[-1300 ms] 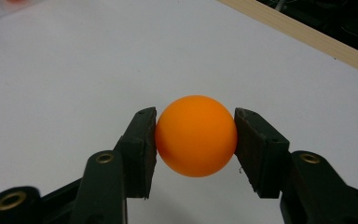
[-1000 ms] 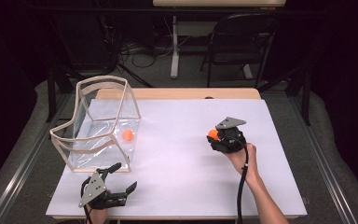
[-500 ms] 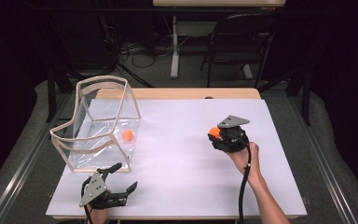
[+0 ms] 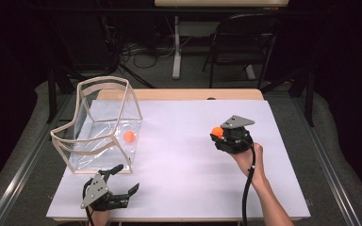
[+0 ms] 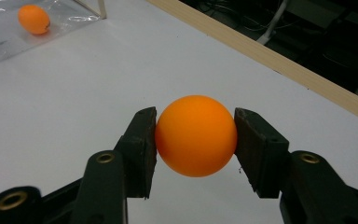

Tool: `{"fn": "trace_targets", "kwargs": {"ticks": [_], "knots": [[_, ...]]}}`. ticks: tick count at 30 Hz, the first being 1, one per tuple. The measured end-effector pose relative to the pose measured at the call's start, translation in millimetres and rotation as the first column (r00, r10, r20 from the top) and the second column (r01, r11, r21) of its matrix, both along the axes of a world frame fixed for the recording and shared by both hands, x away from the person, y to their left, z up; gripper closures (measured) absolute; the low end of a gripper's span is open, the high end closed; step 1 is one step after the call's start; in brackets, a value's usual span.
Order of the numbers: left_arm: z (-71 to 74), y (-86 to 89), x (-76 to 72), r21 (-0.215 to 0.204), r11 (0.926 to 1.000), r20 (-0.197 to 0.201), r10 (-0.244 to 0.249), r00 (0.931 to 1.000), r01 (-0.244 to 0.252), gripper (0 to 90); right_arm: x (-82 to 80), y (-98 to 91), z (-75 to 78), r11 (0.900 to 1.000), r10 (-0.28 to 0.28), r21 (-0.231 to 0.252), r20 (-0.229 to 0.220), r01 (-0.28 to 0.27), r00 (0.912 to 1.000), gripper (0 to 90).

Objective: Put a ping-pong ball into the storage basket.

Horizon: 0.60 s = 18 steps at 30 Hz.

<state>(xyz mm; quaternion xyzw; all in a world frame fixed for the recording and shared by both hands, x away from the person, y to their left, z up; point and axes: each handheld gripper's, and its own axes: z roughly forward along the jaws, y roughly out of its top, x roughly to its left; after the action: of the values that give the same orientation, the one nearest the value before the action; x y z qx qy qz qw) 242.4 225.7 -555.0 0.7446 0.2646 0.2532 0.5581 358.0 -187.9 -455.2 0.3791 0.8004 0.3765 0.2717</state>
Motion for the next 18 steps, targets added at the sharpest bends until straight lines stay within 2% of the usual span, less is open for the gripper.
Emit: {"fn": "trace_targets", "kwargs": {"ticks": [18], "knots": [[0.0, 0.7, 0.6, -0.002, 1.0000, 0.000, 0.007, 1.0000, -0.007, 15.5, -4.7, 4.2, 8.1, 0.9999, 0.009, 0.004, 0.012, -0.009, 0.9999, 50.3]]}}
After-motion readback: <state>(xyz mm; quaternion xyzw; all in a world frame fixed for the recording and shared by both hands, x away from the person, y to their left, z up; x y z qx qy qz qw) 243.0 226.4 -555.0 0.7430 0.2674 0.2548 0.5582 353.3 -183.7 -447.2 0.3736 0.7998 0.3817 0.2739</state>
